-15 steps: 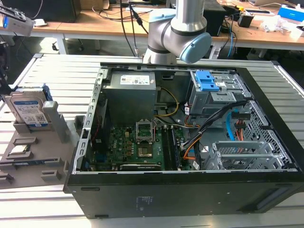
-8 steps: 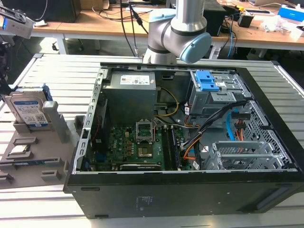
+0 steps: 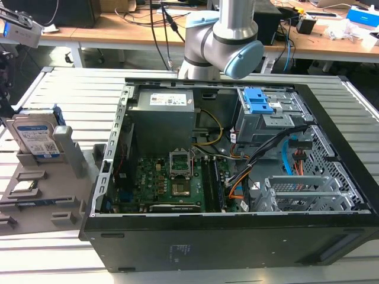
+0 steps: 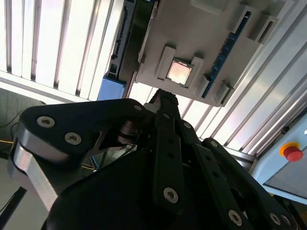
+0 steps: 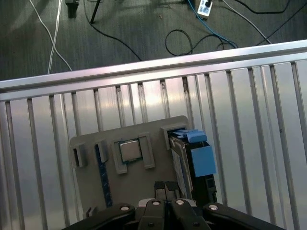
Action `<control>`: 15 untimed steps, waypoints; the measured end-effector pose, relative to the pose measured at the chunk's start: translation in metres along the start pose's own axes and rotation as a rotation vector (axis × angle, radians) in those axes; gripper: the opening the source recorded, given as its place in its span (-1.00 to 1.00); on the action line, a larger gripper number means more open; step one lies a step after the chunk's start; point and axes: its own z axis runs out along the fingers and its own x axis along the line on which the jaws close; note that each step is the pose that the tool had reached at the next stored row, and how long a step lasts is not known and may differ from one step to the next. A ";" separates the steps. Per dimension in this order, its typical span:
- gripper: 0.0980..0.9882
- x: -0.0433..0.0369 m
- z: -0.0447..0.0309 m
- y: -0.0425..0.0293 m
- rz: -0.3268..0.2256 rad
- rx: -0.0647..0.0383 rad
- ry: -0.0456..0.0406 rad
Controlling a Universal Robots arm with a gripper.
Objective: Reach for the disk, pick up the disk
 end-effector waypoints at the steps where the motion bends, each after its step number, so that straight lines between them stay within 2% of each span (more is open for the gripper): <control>1: -0.98 0.0000 0.0000 0.0000 0.000 0.000 -0.0001; 4: -0.96 0.0000 0.0000 0.0000 0.000 0.000 -0.0001; 6: -0.69 0.0000 0.0000 0.0000 -0.001 0.000 -0.0002; 7: -0.42 0.0000 0.0000 0.0000 -0.001 0.000 -0.0002; 9: -0.14 0.0000 0.0000 0.0000 -0.001 0.000 -0.0003; 12: -0.14 0.0000 0.0000 0.0000 -0.001 0.000 -0.0004; 15: -0.14 -0.0064 0.0000 0.0009 -0.001 0.000 -0.0002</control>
